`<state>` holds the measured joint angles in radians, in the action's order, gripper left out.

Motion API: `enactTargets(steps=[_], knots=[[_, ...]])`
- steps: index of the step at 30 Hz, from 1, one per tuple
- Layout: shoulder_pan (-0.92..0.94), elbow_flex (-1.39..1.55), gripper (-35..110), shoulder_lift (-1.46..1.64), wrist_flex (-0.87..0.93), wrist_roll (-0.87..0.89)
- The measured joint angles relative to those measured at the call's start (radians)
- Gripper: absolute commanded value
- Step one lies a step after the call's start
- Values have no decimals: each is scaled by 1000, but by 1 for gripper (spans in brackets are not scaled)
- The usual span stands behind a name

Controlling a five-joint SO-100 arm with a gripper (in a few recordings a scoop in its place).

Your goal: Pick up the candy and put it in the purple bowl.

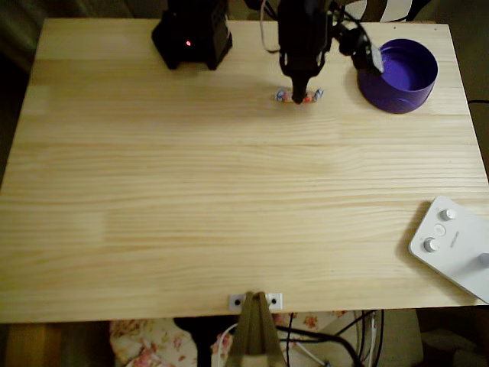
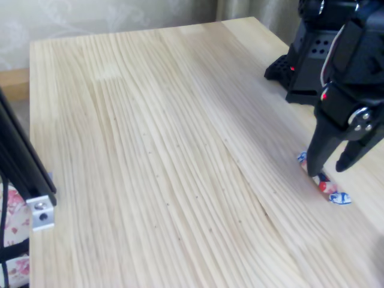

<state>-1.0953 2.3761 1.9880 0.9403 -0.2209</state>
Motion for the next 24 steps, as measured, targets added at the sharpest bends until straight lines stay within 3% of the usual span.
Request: enactTargets(steps=[14,24], knots=[[31,41,21,-46,-75,-5],[31,9,14,-80,-71,-6]])
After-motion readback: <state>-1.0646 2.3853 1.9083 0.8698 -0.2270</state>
